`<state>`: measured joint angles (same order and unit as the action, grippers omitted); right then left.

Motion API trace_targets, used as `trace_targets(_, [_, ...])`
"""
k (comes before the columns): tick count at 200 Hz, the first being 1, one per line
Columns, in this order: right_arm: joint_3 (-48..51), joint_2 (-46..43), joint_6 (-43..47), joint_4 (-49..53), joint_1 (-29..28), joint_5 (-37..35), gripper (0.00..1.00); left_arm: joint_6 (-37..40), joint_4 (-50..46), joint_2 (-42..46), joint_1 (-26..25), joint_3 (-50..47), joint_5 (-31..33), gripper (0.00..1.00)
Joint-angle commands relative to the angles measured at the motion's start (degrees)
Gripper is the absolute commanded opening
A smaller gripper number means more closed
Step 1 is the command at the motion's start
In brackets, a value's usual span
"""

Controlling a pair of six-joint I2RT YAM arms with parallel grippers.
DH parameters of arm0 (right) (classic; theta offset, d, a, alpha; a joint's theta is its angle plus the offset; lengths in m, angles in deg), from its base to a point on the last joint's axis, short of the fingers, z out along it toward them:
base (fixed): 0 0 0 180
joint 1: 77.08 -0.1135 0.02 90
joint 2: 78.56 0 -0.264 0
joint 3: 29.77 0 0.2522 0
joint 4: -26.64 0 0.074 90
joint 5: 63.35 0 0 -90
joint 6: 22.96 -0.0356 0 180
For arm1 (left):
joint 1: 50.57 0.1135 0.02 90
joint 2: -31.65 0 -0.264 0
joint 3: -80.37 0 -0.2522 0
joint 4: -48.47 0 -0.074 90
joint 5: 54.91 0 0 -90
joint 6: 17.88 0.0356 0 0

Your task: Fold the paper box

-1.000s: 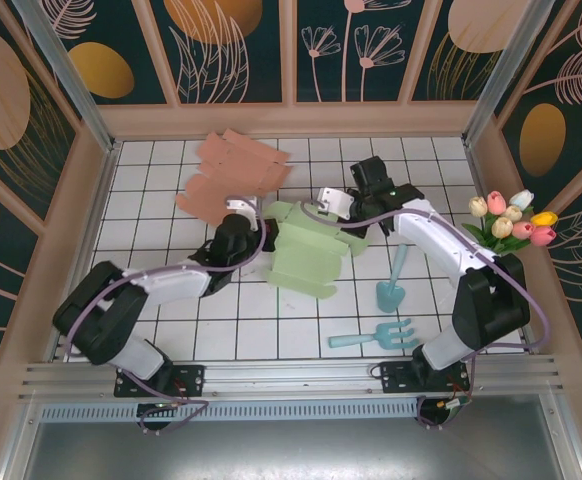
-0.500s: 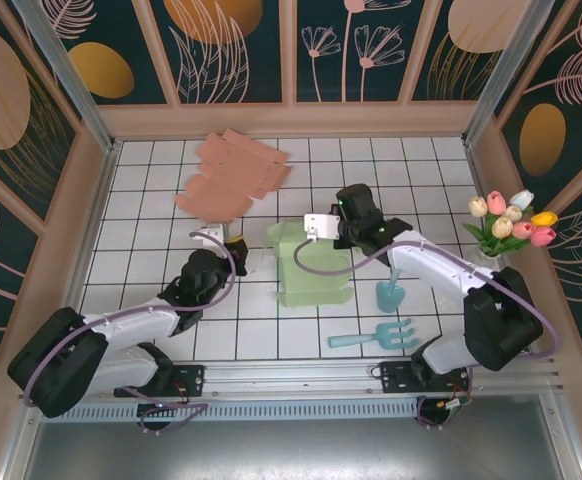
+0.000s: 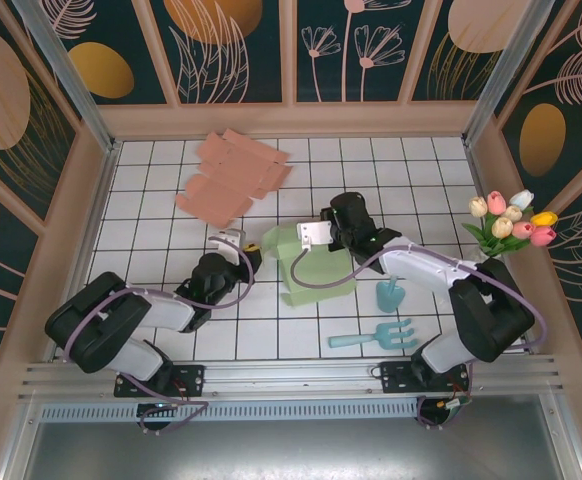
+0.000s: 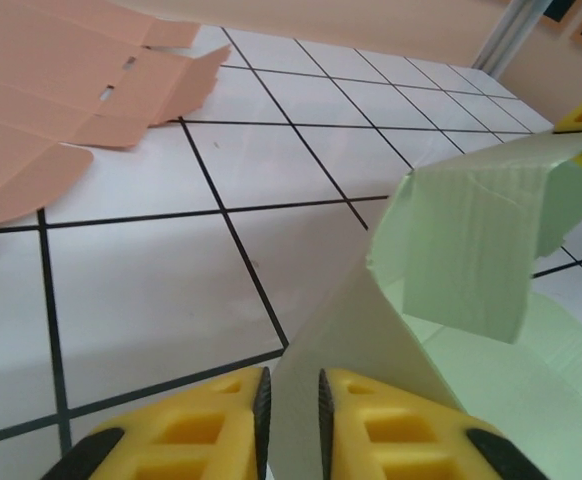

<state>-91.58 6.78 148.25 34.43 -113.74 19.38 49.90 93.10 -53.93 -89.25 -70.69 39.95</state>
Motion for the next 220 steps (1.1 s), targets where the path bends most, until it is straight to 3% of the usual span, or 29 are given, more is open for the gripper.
trace_targets(1, [2.98, 0.76, 3.24, -7.06, 0.60, -1.11, 0.00, 1.99, 6.16, -0.79, 0.17, -0.73, -2.14, 0.26])
trace_targets(73, [12.69, 2.44, 11.82, -30.12, 0.64, -2.92, 0.00, 5.45, 8.48, -5.71, 0.17, -0.52, -1.30, 0.29])
trace_targets(165, [12.90, 3.97, 11.08, -30.41, 0.81, -2.56, 0.00, 6.51, 15.37, -12.25, 0.13, 1.80, -7.58, 0.32])
trace_targets(220, [12.52, 5.58, 10.18, -30.03, 0.81, -2.22, 0.00, 5.67, 14.64, -16.19, 0.13, 4.96, -11.38, 0.34])
